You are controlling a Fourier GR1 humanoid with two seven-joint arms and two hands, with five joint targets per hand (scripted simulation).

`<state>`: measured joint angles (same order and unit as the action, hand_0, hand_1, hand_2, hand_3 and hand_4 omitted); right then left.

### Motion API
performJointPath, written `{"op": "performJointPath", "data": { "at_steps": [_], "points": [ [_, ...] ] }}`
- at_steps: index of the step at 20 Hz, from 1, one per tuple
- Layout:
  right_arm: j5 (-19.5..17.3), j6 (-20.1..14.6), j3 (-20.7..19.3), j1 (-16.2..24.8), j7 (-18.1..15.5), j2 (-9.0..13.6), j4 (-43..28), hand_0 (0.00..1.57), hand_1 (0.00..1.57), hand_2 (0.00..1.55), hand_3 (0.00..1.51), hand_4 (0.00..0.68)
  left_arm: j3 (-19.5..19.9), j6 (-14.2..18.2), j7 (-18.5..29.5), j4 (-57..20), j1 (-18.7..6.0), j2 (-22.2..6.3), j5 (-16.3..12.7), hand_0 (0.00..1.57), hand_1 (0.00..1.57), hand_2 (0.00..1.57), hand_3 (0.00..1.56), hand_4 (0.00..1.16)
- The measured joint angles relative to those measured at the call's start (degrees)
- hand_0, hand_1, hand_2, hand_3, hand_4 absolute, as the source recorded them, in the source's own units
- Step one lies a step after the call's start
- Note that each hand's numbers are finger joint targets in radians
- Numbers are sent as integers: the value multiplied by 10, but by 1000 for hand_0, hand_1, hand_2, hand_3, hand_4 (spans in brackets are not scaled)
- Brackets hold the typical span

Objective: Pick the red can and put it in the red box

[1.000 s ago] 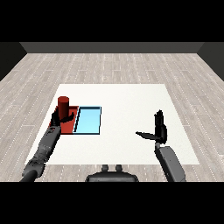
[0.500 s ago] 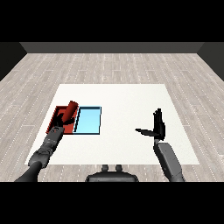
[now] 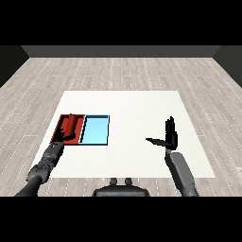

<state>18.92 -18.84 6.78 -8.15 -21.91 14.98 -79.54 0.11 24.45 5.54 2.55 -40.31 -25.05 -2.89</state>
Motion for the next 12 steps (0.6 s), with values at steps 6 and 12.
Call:
{"op": "performJointPath", "data": {
  "at_steps": [6,12],
  "points": [
    [3,10,-6,11,-16,-7,-3,0,0,0,0,0,-10,-24,-22,-6,-16,-10,14,0,0,0,0,0],
    [8,17,-11,4,-15,-12,-10,0,0,0,0,0,25,-28,64,42,-11,-23,-18,1160,1160,1131,0,0]
  ]
}}
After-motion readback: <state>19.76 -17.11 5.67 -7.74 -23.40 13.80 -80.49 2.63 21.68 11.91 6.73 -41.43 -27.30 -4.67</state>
